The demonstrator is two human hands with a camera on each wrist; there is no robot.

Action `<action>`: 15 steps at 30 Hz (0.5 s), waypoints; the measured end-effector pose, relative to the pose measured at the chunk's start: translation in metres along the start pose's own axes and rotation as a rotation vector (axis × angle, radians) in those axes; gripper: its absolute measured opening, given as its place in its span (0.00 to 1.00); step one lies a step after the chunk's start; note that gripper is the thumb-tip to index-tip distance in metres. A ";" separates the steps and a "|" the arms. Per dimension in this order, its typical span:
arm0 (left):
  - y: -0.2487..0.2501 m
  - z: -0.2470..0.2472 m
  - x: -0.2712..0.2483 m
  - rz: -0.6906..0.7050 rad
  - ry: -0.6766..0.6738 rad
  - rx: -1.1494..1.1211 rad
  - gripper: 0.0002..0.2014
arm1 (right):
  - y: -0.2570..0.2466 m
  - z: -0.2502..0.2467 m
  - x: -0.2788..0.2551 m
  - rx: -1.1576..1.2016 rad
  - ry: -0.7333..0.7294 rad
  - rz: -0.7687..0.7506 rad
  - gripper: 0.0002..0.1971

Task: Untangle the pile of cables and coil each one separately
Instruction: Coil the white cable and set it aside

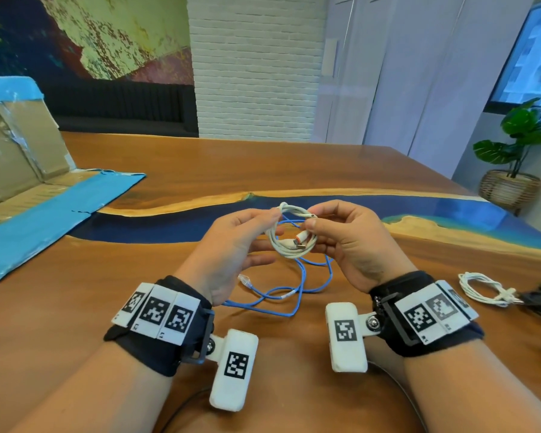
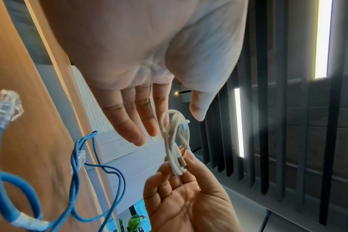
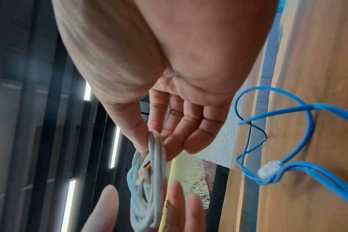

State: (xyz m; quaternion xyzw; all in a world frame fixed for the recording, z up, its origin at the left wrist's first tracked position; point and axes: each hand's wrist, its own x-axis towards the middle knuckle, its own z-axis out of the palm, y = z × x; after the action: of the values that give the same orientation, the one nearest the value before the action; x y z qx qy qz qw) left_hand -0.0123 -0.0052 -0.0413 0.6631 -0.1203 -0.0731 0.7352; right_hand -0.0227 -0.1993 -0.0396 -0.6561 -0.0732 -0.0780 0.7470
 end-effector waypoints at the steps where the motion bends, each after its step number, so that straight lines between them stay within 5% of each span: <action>1: 0.000 -0.001 0.000 -0.010 0.012 0.007 0.16 | -0.004 0.000 0.001 -0.004 0.015 -0.004 0.05; 10: -0.016 -0.015 0.015 -0.016 -0.030 0.034 0.22 | -0.068 -0.071 -0.024 -0.229 0.156 -0.057 0.06; 15: -0.040 -0.031 0.059 -0.217 0.012 0.069 0.18 | -0.094 -0.160 -0.068 -0.627 0.213 0.076 0.04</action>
State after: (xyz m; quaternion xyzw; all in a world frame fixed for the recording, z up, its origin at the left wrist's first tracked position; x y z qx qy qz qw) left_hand 0.0550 0.0046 -0.0789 0.6977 -0.0458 -0.1439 0.7003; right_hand -0.1083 -0.3687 0.0169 -0.8445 0.0572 -0.1370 0.5146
